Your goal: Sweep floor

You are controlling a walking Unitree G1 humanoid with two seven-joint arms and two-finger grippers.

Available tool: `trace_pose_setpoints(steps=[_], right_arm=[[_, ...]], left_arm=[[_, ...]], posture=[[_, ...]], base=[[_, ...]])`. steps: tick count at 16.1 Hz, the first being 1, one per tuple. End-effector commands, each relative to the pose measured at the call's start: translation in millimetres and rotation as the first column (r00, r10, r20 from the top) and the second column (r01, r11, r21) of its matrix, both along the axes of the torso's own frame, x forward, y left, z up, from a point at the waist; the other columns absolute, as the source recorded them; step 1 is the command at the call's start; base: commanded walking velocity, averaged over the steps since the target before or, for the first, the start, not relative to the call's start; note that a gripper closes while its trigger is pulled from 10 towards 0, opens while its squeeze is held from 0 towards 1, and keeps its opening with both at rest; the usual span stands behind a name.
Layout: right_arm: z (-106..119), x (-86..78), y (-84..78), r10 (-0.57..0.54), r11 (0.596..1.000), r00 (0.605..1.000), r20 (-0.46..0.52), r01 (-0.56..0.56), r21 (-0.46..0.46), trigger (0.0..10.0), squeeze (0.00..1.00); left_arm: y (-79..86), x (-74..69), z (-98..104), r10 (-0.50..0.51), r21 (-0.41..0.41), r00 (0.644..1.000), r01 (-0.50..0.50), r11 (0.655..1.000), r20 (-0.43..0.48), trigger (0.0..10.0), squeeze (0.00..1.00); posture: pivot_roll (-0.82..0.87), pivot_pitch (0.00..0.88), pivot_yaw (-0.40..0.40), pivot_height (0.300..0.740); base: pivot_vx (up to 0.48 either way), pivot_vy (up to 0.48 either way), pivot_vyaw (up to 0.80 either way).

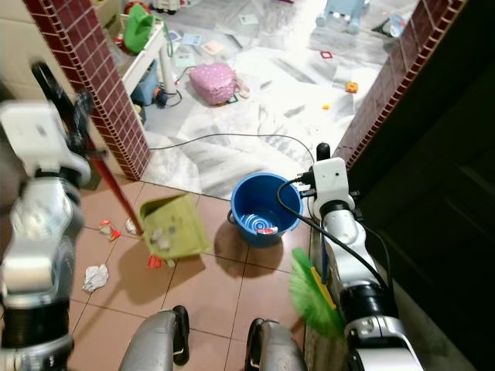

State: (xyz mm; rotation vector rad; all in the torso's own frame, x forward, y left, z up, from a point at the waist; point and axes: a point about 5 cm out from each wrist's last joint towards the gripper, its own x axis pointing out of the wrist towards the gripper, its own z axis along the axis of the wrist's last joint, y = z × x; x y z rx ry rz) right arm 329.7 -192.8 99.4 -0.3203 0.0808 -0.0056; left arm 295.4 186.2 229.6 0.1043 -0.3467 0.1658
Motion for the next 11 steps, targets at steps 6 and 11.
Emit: trace_pose_setpoints(steps=[6, 11], right_arm=[[-14, -3.5, -5.0, -0.055, 0.998, 0.996, -0.066, 0.052, -0.038, 10.0, 0.0], [-12, 1.4, 0.7, -0.055, 0.998, 0.996, -0.067, 0.055, -0.002, 10.0, 0.0]], left_arm=[[15.3, 9.1, 77, 0.032, 0.022, 0.962, -0.04, 0.999, 0.272, 10.0, 0.0], [-9.6, 26.1, 106, -0.045, -0.029, 0.932, 0.06, 0.998, 0.359, 10.0, 0.0]], posture=[[0.02, 0.104, -0.027, 0.74], [0.01, 0.102, -0.019, 0.74]], base=[[0.0, 0.0, 0.0], [0.0, 0.0, -0.32]])
